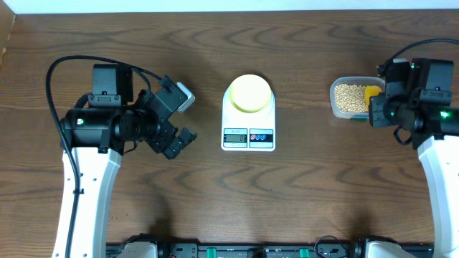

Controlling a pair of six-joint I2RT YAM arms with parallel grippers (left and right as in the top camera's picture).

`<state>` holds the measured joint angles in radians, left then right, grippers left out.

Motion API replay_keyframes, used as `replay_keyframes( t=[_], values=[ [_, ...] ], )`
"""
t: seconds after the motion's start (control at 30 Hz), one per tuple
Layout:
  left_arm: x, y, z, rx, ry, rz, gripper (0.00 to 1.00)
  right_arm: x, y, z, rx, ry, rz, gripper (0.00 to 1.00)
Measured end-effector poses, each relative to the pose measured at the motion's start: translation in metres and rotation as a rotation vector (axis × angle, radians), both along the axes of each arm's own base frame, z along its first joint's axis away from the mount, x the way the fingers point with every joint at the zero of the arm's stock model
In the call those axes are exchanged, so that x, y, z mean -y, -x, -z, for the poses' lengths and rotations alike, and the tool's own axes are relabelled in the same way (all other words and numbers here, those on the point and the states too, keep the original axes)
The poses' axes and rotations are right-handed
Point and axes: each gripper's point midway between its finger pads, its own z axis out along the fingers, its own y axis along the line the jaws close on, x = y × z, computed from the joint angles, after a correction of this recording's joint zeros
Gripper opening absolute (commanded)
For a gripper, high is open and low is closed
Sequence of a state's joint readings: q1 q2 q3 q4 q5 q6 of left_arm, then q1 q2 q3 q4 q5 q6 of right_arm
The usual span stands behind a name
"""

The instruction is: Scoop item into bowl and weigh 50g on scale

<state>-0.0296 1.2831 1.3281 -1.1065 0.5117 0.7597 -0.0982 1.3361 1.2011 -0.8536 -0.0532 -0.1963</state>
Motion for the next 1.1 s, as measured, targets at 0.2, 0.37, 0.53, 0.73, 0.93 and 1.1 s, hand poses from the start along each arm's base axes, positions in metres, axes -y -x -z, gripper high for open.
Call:
replay_keyframes(
  t=[0.2, 0.37, 0.53, 0.73, 0.93, 1.1],
  values=[
    [0.000, 0.000, 0.000, 0.000, 0.000, 0.000, 0.98, 0.010, -0.024, 0.034, -0.052, 0.037, 0.020, 0.01],
    [0.000, 0.000, 0.000, 0.000, 0.000, 0.000, 0.98, 0.021, -0.044, 0.061, -0.077, 0.080, 0.044, 0.01],
    [0.000, 0.000, 0.000, 0.000, 0.000, 0.000, 0.98, 0.024, -0.048, 0.086, -0.133, 0.087, 0.048, 0.01],
    [0.000, 0.000, 0.000, 0.000, 0.000, 0.000, 0.98, -0.002, -0.048, 0.105, -0.177, -0.051, -0.011, 0.01],
    [0.000, 0.000, 0.000, 0.000, 0.000, 0.000, 0.98, -0.010, -0.042, 0.106, -0.204, -0.128, 0.003, 0.01],
    [0.000, 0.000, 0.000, 0.000, 0.000, 0.000, 0.98, -0.008, -0.040, 0.105, -0.208, -0.206, 0.061, 0.01]
  ],
)
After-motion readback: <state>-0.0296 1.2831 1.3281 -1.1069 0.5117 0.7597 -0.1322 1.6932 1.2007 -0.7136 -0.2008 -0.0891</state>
